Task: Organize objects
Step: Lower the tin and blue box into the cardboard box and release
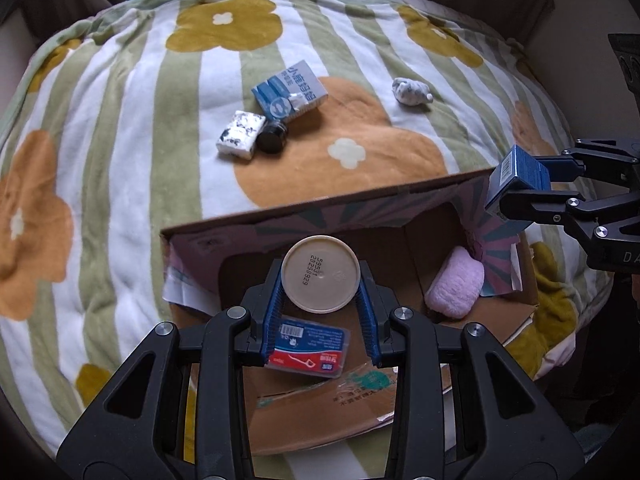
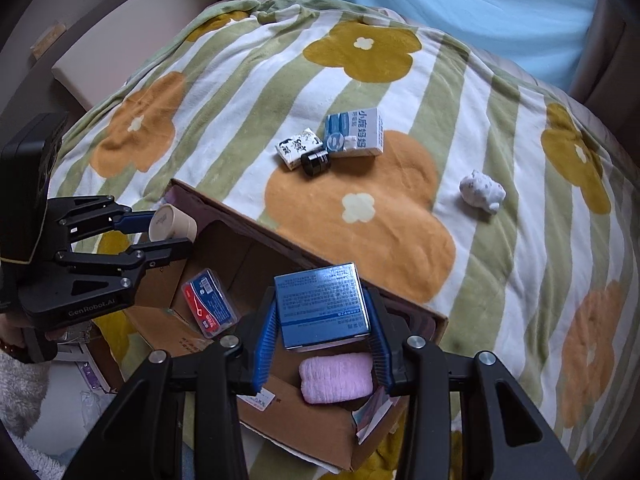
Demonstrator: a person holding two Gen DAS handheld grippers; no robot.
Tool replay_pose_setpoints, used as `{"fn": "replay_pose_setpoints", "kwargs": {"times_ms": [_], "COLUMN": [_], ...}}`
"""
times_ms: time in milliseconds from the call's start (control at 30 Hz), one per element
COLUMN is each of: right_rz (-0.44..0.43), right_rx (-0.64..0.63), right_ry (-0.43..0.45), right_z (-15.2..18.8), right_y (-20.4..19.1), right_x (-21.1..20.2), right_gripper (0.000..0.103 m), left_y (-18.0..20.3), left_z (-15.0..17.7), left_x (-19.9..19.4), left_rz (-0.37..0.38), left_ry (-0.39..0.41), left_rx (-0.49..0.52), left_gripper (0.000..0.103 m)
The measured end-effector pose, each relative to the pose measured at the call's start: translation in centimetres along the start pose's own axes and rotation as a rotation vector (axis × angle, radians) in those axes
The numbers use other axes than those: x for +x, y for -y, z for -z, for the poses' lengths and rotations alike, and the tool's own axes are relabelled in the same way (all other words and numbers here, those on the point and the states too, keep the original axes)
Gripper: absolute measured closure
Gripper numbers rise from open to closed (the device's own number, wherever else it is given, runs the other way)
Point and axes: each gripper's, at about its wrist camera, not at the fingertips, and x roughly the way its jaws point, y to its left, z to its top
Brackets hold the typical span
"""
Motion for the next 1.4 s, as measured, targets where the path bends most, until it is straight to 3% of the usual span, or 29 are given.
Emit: {"fn": "replay_pose_setpoints", "kwargs": {"times_ms": [200, 400, 600, 933, 967, 1000, 1033, 1067, 1100, 1133, 1400], "right_rz": [-0.012, -0.007, 0.033, -0.004, -0.012, -0.018, -0.026, -0.027, -0.026, -0.03, -0.002], "right_rx": [0.075, 0.156, 0.186, 0.171, 0.171, 0.174, 0.175, 0.176, 0.178, 0.182, 0.185], "right_ry": [-0.026, -0.05, -0.039, -0.04, -0.039, -0.031, -0.025, -0.02, -0.012, -0.007, -0.026], "right_z": [2.7, 4.8, 5.3, 5.2, 5.2, 5.2, 5.2, 5.2, 5.3, 5.3, 5.7], "right_y": [0.2, 0.5, 0.9, 0.8, 0.8, 0.9, 1.0, 1.1, 1.2, 1.4, 2.2], "right_x": [2.2, 5.0, 5.6, 6.1, 6.2, 6.1, 6.0, 5.9, 5.7, 5.4, 4.6], "right_gripper": [0.065, 0.065, 0.065, 0.064, 0.064, 0.059, 0.043, 0.033, 0.014, 0.005, 0.004], "left_y": [0.7, 1.0, 1.3, 1.7, 1.7, 1.6, 1.6, 1.5, 1.4, 1.3, 0.3], "left_z": [2.6, 4.2, 4.1, 3.3, 3.3, 3.2, 3.1, 3.2, 3.2, 3.2, 3.7], "left_x": [3.0, 5.1, 5.5, 5.0, 4.8, 4.8, 4.7, 4.6, 4.5, 4.4, 3.3], "left_rz": [-0.006, -0.049, -0.084, -0.106, -0.102, -0.1, -0.102, -0.138, -0.147, -0.127, -0.136], "left_ry": [-0.047, -0.07, -0.077, -0.052, -0.045, -0.043, -0.041, -0.033, -0.031, -0.033, -0.027], "left_rx": [-0.088, -0.109, -0.101, -0.123, -0.124, -0.126, -0.126, -0.125, -0.119, -0.12, -0.148], "left_gripper": [0.073, 0.073, 0.073, 0.072, 0.065, 0.036, 0.012, 0.0, 0.0, 0.0, 0.0]}}
